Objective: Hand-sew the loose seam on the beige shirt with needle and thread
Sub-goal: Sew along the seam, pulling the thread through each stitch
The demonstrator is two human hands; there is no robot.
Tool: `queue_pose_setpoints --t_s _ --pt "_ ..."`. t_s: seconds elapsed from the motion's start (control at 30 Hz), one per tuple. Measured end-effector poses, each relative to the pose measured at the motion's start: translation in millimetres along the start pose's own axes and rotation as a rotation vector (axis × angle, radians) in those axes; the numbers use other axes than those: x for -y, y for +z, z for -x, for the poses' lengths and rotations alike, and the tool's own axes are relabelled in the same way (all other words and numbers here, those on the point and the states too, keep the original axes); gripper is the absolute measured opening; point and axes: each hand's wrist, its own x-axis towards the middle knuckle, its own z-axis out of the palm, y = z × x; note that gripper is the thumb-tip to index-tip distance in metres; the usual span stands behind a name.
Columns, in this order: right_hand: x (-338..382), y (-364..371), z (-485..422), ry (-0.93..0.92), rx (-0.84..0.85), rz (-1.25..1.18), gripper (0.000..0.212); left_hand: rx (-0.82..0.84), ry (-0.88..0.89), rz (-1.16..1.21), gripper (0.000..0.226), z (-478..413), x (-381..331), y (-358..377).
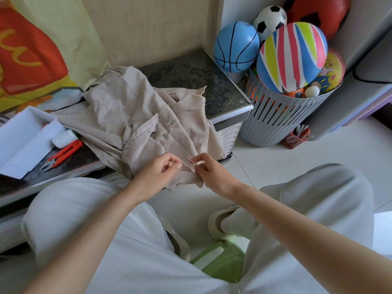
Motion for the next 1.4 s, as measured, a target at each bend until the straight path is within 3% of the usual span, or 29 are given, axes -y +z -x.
queue_pose_setpoints --t_s 0.13,0.3,0.77,1.07,1.3,1.4 --pt "1 -1 2 -0.028 -0.051 -0.035 0.01 -0.006 -0.058 -0.13 0.016 0 0 -2" --pt "1 -3 3 -0.073 -0.088 -0.015 0.012 -0.016 -0.07 -0.095 0.012 -2 2 -3" --pt "6 -9 5 -0.117 0.074 0.066 0.02 -0.006 0.041 0.048 0.018 -6 9 -6" --pt "5 -6 4 -0.157 0.089 -0.114 0.015 0.028 0.073 0.125 0.019 -7 7 -7" --pt "8 -2 7 -0.147 0.122 -0.262 0.025 0.066 0.067 0.145 0.022 -8 3 -1" --pt "12 -1 10 -0.119 0.133 -0.358 0.024 0.043 0.036 0.17 0.012 -8 2 0"
